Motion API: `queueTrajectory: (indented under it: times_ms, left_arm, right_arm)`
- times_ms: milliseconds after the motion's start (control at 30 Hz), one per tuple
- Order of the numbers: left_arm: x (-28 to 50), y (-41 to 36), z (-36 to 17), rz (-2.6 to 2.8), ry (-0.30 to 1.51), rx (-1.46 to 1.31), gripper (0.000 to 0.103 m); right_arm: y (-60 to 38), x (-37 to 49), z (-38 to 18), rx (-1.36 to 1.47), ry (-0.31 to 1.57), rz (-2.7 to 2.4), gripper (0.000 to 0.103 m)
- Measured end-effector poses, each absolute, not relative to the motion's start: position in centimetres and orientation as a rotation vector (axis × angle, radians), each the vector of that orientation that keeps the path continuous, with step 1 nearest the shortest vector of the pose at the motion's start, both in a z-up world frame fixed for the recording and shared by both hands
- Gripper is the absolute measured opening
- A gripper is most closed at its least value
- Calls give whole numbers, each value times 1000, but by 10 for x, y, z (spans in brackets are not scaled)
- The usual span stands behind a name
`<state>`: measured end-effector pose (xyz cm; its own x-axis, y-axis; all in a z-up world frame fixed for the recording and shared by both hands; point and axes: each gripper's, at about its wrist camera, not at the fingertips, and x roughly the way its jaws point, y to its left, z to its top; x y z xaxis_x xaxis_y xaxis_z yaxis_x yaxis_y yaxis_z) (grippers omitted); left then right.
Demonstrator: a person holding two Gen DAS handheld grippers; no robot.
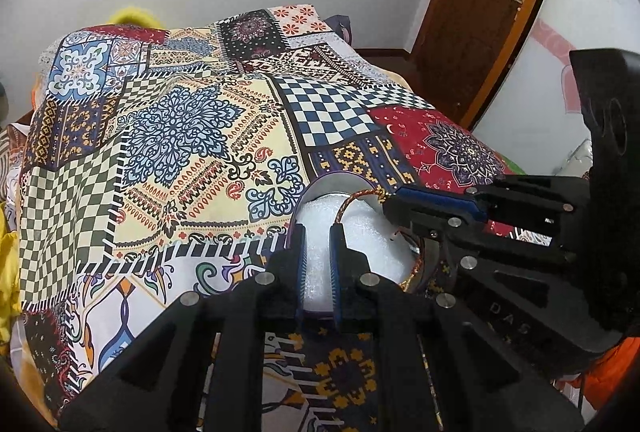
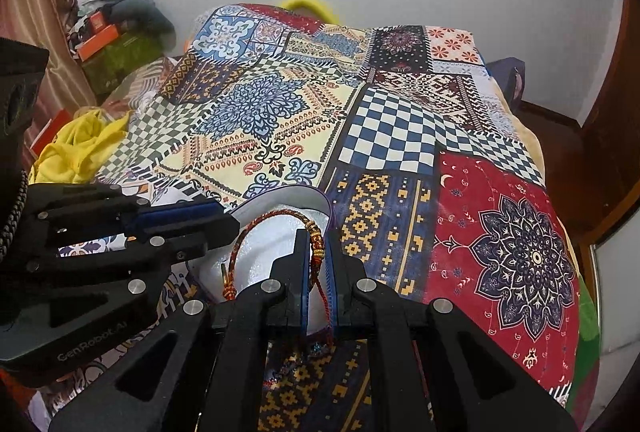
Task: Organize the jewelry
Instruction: 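Open the right gripper to drop the bracelet into the tin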
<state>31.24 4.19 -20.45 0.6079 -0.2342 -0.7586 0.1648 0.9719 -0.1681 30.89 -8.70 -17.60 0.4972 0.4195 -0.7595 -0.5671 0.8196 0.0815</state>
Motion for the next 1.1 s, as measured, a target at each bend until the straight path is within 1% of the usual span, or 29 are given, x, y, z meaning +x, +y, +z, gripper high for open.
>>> queueTrajectory:
  times_ms: [200,367,433,500,567,600,667,700,933,1100]
  left_arm:
    - [305,42,-195,-227,876,-83,9]
    - [290,43,-178,-209,842,-72,18]
    - [284,43,-170,-201,831,-67,20]
    - [277,43,-163,-195,821,-66,21]
    - [270,43,-157,-192,812,-65,21]
    - [268,43,-155,-189,810,-64,22]
    - [259,42,-151,-184,807,-61,30]
    - [255,42,-149,-184,805,-61,32]
    - [227,38,-150,-186,827,-61,33]
    - [208,33,-159,-197,855,-59,33]
  right_arm:
    - [-89,305,-169,-196,872,612,8]
    - [-94,293,-155,-207,840,607,9]
    - [-98,290,-149,-200,832,609,9]
    - [-102,283,-142,-198,820,604,12]
    - [-107,275,-135,-196,801,597,21]
    - [-108,273,-132,-197,794,596,23]
    - [-111,263,-126,-197,776,594,31]
    - [-114,257,-123,-195,765,594,32]
    - [-122,226,-116,-216,735,588,33]
    - [-127,214,-125,-221,758,592,33]
